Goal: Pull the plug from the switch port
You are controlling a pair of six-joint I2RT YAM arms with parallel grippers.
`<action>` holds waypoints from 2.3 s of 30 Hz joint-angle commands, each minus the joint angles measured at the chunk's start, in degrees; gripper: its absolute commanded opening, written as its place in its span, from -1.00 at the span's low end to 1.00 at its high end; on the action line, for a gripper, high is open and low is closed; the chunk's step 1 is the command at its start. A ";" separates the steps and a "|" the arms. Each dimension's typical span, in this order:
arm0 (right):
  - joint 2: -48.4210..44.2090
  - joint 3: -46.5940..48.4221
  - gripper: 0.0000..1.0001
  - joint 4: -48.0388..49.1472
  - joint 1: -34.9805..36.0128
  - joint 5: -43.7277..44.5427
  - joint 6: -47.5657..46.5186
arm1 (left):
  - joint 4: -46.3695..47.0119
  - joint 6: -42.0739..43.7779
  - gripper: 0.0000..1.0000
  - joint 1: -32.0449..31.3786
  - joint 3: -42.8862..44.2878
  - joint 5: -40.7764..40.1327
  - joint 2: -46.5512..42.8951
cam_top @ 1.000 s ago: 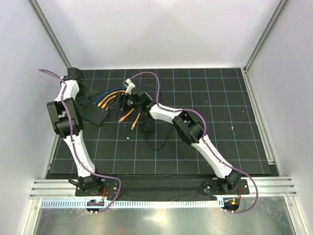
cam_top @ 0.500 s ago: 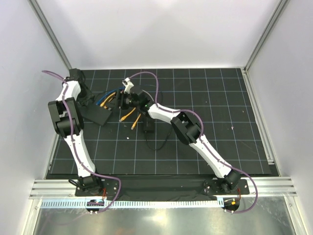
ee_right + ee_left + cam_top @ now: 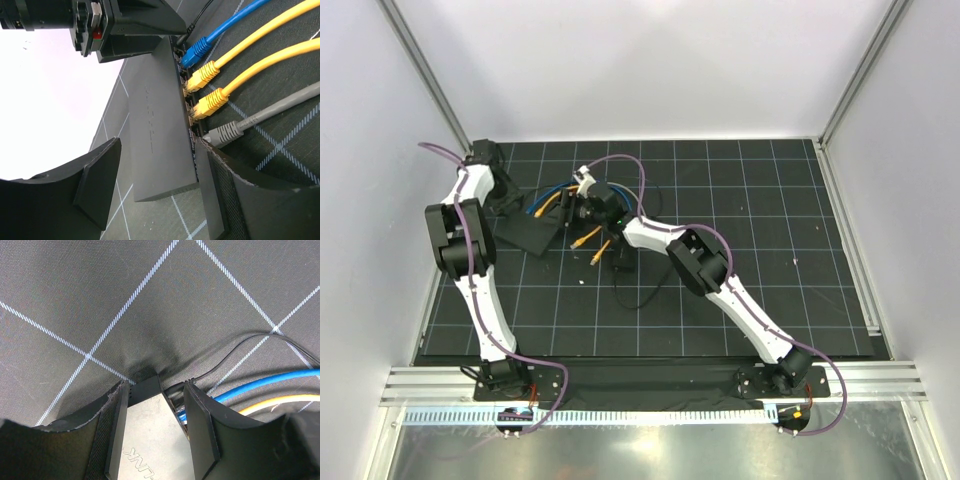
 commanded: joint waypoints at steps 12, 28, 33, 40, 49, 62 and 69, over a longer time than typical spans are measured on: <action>-9.78 -10.55 0.35 3.25 3.16 2.04 -2.07 | 0.06 -1.54 0.03 -2.07 -4.33 1.68 -2.81; -16.28 -11.42 0.99 -14.93 -0.01 9.07 -9.98 | -0.55 -2.60 0.15 -2.51 -4.15 -5.44 -12.82; -21.37 -19.06 0.99 -5.88 -0.53 9.88 -6.48 | -0.64 -4.53 0.13 -2.77 -6.61 0.08 -16.25; -19.98 -21.47 0.80 -1.23 -1.06 7.76 -0.68 | 2.17 -6.82 -0.01 -3.91 -17.85 5.62 -23.90; -14.27 -11.70 0.34 -9.32 -1.41 9.42 11.53 | 0.68 -5.77 -0.18 -5.67 -25.42 5.64 -27.33; -11.10 -12.66 0.08 -8.80 -0.36 10.83 21.21 | -2.12 -5.58 -0.32 -6.99 -29.47 1.25 -29.62; -8.55 -11.08 0.04 -8.18 0.61 9.43 24.11 | -2.05 -7.70 -0.42 -7.08 -32.80 -0.78 -31.64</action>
